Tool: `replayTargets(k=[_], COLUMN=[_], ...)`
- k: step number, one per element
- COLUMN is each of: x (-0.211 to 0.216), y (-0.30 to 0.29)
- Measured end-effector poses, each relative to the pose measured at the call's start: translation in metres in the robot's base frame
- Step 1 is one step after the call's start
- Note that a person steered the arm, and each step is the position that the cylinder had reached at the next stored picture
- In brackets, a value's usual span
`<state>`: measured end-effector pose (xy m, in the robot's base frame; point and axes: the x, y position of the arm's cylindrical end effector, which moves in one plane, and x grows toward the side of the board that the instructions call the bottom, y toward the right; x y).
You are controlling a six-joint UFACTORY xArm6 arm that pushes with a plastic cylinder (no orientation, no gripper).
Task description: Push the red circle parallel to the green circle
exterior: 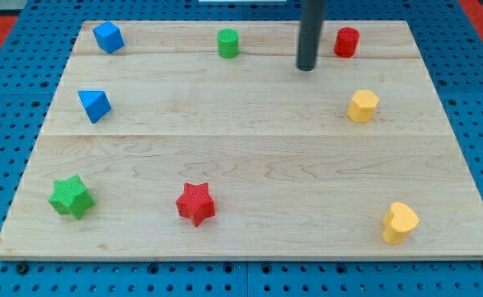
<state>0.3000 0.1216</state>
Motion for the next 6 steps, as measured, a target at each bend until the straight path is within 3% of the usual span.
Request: replayTargets(k=[1,2,3,4,5,6], x=[-0.027,-0.069,-0.065,-0.088,-0.109,-0.107], y=[0.066,0.078,0.084,0.134,0.118,0.051])
